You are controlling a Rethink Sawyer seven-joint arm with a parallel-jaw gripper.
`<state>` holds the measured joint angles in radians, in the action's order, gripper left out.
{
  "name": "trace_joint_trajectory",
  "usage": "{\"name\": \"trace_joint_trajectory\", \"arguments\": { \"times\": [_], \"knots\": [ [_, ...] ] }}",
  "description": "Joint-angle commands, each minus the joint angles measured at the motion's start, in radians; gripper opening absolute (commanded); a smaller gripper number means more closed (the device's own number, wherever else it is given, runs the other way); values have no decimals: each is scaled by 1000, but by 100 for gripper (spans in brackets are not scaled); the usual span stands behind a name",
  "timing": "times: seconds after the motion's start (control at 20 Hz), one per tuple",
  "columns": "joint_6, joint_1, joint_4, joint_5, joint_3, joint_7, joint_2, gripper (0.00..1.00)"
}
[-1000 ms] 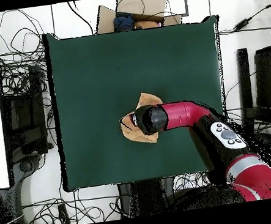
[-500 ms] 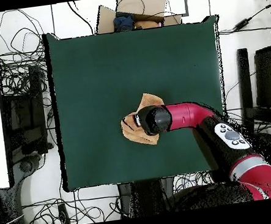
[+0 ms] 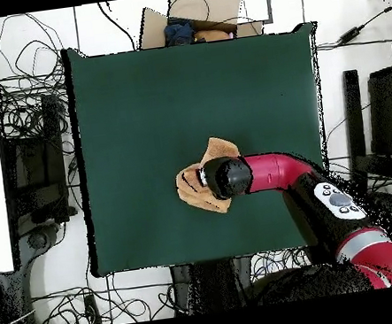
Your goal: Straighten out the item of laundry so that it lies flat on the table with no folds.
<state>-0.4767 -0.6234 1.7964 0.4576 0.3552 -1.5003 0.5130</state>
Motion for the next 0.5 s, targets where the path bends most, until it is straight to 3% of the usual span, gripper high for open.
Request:
{"name": "trace_joint_trajectory", "arguments": {
  "times": [0.05, 0.25, 0.5],
  "knots": [
    [-43, 12, 92, 123, -105, -16, -52, 100],
    [-13, 7, 113, 154, -123, -26, -8, 100],
    [-108, -36, 111, 145, -107, 32, 24, 100]
  ]
}}
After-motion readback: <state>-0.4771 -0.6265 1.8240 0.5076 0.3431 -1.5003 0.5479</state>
